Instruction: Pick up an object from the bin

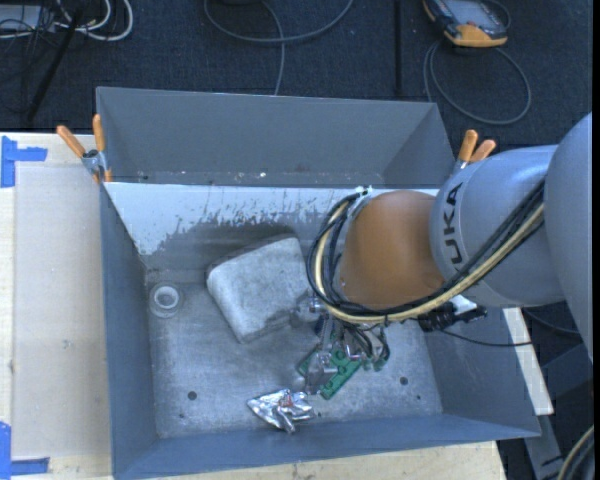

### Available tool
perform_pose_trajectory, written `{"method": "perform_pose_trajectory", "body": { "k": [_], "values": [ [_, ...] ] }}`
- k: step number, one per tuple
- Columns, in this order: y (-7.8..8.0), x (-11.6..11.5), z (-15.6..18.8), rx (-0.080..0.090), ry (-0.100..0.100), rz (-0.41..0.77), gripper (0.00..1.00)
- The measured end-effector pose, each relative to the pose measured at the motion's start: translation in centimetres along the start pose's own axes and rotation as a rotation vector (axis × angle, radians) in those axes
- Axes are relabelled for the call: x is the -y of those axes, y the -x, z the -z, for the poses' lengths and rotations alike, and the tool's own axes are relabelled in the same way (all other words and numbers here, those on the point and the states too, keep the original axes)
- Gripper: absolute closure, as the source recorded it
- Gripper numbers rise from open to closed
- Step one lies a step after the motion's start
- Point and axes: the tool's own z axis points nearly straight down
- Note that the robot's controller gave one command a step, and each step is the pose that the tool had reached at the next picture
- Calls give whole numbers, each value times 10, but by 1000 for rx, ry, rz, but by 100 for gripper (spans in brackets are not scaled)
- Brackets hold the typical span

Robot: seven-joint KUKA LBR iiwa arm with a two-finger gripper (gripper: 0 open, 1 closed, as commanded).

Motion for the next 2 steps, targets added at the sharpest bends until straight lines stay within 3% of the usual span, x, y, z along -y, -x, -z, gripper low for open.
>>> {"method": "perform_pose_trajectory", "body": {
  "k": [1, 2],
  "values": [
    [-7, 25, 9, -28, -5, -220, 0],
    [-8, 26, -1, -15, 2, -328, 0]
  ]
}}
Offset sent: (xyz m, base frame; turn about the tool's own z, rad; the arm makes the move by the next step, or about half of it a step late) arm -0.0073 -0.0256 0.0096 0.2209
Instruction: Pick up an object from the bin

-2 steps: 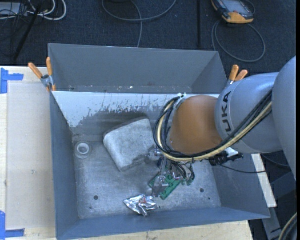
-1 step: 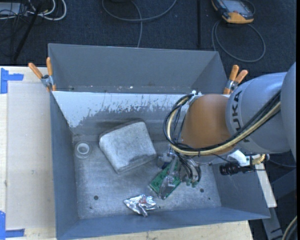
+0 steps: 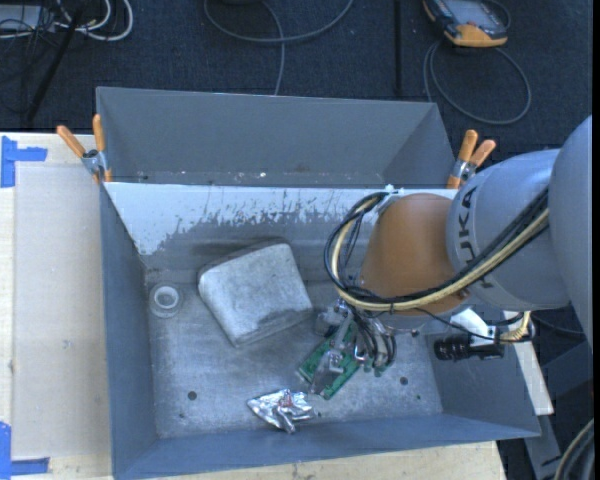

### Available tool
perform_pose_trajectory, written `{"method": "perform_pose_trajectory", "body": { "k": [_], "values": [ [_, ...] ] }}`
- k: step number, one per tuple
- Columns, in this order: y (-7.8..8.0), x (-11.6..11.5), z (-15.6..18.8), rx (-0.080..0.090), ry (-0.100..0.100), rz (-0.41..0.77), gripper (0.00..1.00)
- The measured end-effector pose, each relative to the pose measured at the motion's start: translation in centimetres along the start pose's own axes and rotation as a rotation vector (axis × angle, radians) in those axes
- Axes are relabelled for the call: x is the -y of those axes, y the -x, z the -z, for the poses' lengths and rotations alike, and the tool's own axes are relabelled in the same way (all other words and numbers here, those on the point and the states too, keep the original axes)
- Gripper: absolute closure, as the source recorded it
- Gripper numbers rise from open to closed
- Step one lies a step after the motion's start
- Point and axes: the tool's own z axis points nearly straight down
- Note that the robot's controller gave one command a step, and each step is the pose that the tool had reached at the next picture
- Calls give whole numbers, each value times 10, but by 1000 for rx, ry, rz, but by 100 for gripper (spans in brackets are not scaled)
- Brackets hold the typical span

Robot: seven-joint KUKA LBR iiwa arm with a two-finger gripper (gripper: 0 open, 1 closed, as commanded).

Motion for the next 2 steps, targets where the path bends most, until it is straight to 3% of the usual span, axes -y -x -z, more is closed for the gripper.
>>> {"method": "perform_pose_trajectory", "body": {
  "k": [1, 2],
  "values": [
    [-3, 5, -5, -11, -9, -8, 100],
    [101, 81, -19, -13, 4, 343, 100]
  ]
}}
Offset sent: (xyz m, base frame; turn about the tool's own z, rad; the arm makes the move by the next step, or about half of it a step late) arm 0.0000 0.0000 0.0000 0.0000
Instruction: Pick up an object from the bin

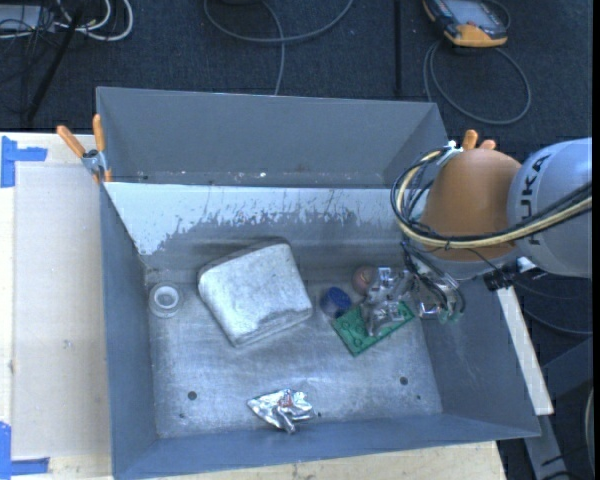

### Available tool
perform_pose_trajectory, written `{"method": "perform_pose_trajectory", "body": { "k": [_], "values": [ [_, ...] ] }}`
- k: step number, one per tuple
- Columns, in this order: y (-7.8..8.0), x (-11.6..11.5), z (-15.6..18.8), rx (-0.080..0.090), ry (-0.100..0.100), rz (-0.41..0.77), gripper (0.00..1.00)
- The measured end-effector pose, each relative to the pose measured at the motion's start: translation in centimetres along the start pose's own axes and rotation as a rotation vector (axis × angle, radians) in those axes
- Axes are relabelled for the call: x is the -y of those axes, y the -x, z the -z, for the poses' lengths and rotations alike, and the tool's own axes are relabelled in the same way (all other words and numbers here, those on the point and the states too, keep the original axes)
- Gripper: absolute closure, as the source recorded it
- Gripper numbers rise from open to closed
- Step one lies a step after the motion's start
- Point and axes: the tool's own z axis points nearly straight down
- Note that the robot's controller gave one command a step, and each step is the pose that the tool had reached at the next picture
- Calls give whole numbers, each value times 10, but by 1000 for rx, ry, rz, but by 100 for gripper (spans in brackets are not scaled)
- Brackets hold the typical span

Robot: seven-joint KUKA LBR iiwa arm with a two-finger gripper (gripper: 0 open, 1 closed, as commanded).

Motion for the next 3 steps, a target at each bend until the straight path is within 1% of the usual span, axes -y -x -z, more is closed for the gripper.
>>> {"method": "perform_pose_trajectory", "body": {
  "k": [1, 2, 3],
  "values": [
    [1, 5, -3, 14, -11, -3, 0],
    [-5, 6, -4, -12, -9, -5, 100],
    [-53, -24, 134, 4, -12, 141, 100]
  ]
}}
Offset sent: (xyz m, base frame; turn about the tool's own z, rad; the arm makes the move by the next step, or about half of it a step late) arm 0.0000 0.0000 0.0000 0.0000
